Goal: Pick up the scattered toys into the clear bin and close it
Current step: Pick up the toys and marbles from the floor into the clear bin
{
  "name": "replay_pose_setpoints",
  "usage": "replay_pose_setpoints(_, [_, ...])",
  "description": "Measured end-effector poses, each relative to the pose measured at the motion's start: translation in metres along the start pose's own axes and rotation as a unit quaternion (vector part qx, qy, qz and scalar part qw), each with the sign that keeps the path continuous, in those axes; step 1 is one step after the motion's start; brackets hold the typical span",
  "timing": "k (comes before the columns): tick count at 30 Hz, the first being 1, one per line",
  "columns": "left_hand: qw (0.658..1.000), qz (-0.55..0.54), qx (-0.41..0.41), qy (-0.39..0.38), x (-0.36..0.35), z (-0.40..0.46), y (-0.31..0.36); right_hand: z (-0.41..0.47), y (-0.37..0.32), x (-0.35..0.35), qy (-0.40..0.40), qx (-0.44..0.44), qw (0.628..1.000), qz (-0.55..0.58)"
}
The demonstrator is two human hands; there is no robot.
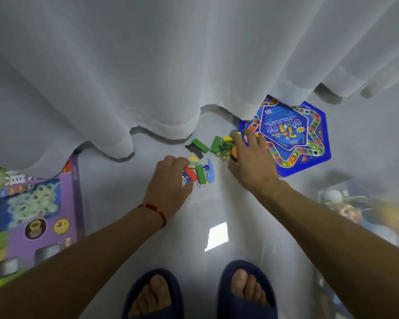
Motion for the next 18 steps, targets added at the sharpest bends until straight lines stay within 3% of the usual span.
replay_pose_setpoints(4, [0.997,0.011,-0.081,0.007,0.004,0.042,0.015,0.040,0.004,-0.003,-0.008,0.102,0.991,-0.087])
replay_pose_setpoints(9, [0.981,0.145,-0.128,-0.004,-0.011,0.087,0.026,0.054,0.015,-0.018,-0.020,0.217,0.967,-0.131])
replay_pose_setpoints(15, [0.979,0.129,-0.133,-0.087,-0.024,0.125,0.029,0.046,0.008,-0.027,-0.011,0.238,0.962,-0.135])
replay_pose_setpoints(18, [0.969,0.115,-0.180,-0.128,-0.027,0.135,0.030,0.046,0.005,-0.028,-0.013,0.214,0.969,-0.124])
Point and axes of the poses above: each hand's wrist, its own z-axis towards the middle knuckle, its own x-axis out of the back of the hand, y = z × x, the point moved 5 cm from there along z, towards the middle knuckle, and after that the axes turned 5 degrees about -y, right-handed, at the moved point
